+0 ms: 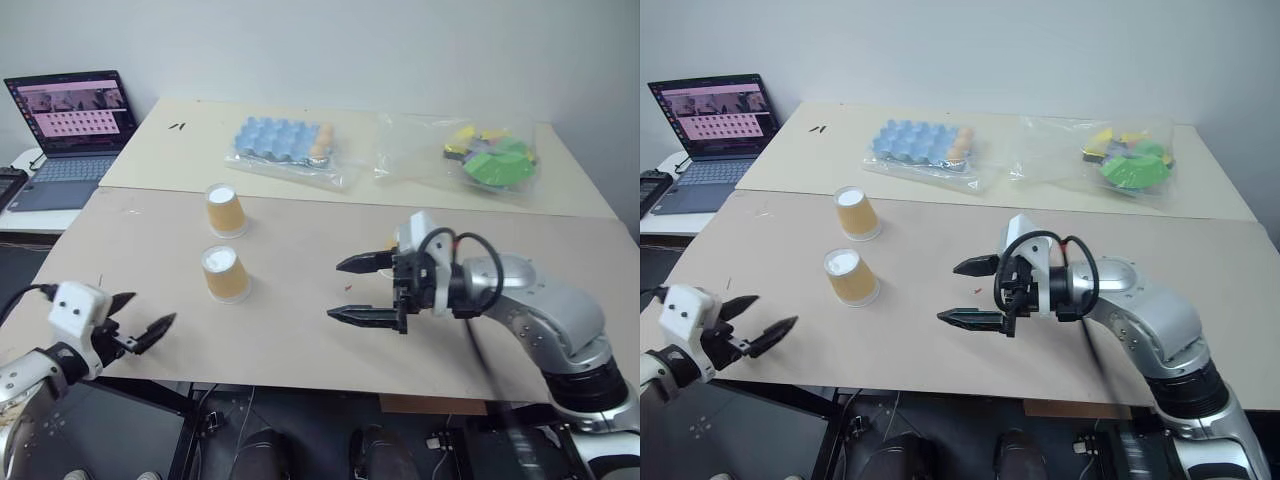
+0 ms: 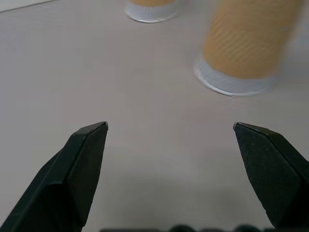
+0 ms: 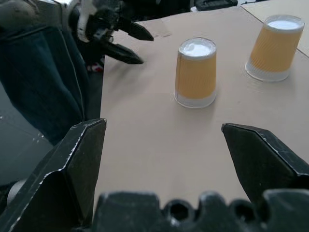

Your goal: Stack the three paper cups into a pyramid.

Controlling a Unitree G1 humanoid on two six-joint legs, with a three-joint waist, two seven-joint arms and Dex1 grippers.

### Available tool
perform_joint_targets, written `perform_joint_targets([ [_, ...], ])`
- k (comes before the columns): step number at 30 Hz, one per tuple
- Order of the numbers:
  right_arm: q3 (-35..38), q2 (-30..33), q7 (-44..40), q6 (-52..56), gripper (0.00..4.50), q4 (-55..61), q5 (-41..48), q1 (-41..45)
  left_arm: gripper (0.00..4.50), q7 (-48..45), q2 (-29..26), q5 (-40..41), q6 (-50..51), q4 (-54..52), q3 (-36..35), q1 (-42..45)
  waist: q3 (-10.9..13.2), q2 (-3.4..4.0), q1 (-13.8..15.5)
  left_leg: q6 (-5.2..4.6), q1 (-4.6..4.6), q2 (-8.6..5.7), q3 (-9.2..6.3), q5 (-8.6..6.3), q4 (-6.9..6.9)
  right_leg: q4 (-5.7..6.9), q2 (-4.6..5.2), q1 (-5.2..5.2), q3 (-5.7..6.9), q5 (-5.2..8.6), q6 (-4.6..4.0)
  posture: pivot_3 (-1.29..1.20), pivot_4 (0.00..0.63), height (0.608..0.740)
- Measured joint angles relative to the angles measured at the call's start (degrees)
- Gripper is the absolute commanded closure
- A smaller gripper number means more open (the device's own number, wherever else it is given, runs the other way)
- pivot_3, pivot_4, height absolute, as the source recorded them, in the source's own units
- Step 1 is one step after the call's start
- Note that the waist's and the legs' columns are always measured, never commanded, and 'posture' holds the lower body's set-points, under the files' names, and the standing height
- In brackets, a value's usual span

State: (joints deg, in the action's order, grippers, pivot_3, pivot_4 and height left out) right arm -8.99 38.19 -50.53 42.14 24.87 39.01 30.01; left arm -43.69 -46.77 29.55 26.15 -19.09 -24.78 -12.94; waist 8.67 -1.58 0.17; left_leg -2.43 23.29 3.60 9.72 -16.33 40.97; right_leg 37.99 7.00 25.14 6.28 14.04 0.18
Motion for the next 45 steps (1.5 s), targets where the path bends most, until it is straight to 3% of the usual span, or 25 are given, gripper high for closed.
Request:
perform_joint_targets([
  [5,-0.06,-1.75,1.17,-0.39,0.0,-0.35,-1.93,-0.06,0.04,-3.53,-0.28,-0.17,0.15,1.1,6.04,6.91,-0.01,-0.01,0.1,0.02,0.01,0.01,0.0,0.04,-0.02,0.01,-0.08,0.0,0.0,-0.04,-0.06,0.0,0.15,0.706],
  [11,0.47,-1.6,2.41,0.04,0.0,2.0,-2.18,-4.19,0.04,-7.27,-0.12,-4.47,-3.35,13.96,13.62,20.93,-0.01,0.0,0.38,0.03,0.09,0.01,0.02,0.05,0.03,-0.04,-0.25,0.01,0.02,0.03,-0.02,0.0,0.15,0.706],
  [26,1.37,-0.86,4.81,1.85,0.0,4.6,-1.74,-6.09,0.04,-12.12,6.37,-8.18,-7.5,24.56,21.65,35.07,-0.01,-0.03,0.09,0.01,0.12,0.03,0.02,0.05,0.08,-0.13,-0.35,0.0,-0.03,0.04,0.02,0.0,0.15,0.706],
  [30,1.61,-0.7,5.61,1.86,0.0,4.65,-1.83,-6.13,0.98,-12.04,6.82,-8.42,-8.28,25.26,21.62,35.54,-0.01,-0.03,0.02,0.01,0.11,0.03,0.02,0.05,0.1,-0.12,-0.34,-0.01,-0.05,0.04,0.02,0.0,0.15,0.706],
  [32,1.66,-0.68,5.83,1.86,0.0,4.65,-1.84,-6.25,1.72,-12.08,6.9,-8.69,-8.66,25.36,21.62,35.54,-0.01,-0.03,0.04,0.01,0.12,0.03,0.02,0.05,0.11,-0.12,-0.34,-0.01,-0.05,0.04,0.02,0.0,0.15,0.706],
  [37,1.85,-0.68,7.07,1.87,0.0,4.65,-1.92,-6.31,1.8,-12.82,8.19,-9.57,-8.67,25.29,23.44,37.59,-0.01,-0.03,0.38,0.0,0.13,0.02,0.0,0.05,0.18,-0.07,-0.34,-0.03,-0.05,0.04,0.02,0.0,0.15,0.706],
  [45,2.43,-0.82,9.54,1.87,0.0,3.87,-3.72,-6.13,1.8,-13.8,21.79,-12.54,-9.05,28.19,34.25,47.65,-0.02,-0.05,0.57,-0.14,0.49,-0.01,-0.11,-0.03,0.76,0.04,-0.36,-0.04,0.14,0.01,0.07,0.0,0.15,0.706],
])
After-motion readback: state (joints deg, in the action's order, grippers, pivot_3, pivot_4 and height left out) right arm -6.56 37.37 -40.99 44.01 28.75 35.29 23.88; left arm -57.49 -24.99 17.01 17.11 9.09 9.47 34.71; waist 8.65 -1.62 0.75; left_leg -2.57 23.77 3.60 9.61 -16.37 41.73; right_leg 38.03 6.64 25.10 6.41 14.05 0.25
